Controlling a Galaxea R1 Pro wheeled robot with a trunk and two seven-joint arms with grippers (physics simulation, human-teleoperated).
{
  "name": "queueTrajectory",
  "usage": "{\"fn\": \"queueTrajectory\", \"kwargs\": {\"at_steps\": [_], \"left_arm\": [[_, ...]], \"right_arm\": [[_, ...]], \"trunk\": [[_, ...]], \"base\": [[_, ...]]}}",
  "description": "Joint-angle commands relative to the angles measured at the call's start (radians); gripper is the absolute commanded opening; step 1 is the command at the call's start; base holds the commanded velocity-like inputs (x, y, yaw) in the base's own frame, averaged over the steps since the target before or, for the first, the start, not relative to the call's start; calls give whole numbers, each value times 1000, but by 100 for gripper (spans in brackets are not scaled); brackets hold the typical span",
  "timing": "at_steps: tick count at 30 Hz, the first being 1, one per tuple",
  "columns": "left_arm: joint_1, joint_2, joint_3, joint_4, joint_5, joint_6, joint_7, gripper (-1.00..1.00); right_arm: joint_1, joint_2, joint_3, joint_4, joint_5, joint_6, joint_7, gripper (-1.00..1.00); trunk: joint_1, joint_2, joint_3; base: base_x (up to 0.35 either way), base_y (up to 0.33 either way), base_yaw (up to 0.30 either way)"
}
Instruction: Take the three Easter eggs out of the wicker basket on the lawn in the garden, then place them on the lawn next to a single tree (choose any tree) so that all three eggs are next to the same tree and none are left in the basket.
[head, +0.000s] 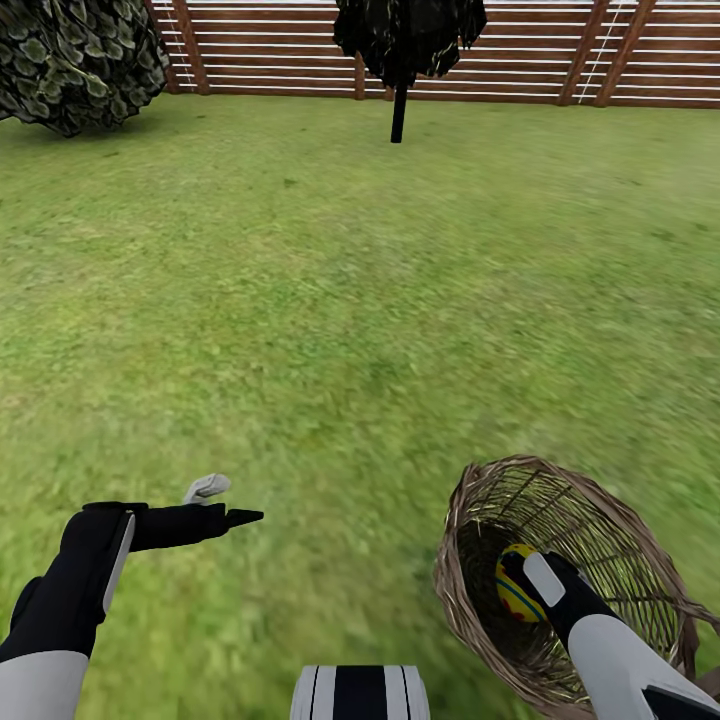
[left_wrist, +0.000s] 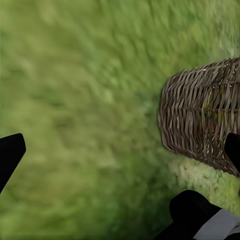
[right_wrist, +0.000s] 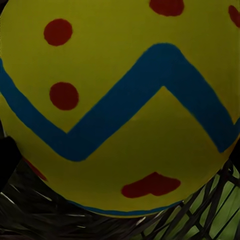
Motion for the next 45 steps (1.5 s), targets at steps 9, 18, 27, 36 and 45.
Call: {"fn": "queueTrajectory", "kwargs": {"at_steps": [9,18,27,36,45], "left_arm": [[-1,0,3,-1,-10,8,-10,100],[-1,0,3,-1,-10,7,-10,100],[-1,-1,1,-1,-16,8,-10,100],[-2,-1,0,-1,-19,9,-10,100],[-2,-1,2,-1,-18,9,-9,100]], "right_arm": [[1,5,-2,0,-12,3,-6,-100],[1,7,-2,0,-12,3,-6,-100],[-1,2,-5,0,-16,93,-6,-100],[-2,13,-6,0,-16,143,-6,-100],[-2,14,-6,-2,-18,142,-1,-100]], "trunk": [[0,0,3],[-2,1,15],[-6,3,49],[-10,5,84],[-31,41,115]], "base": [[0,0,0],[0,0,0],[0,0,0],[-73,0,0],[-130,0,0]]}}
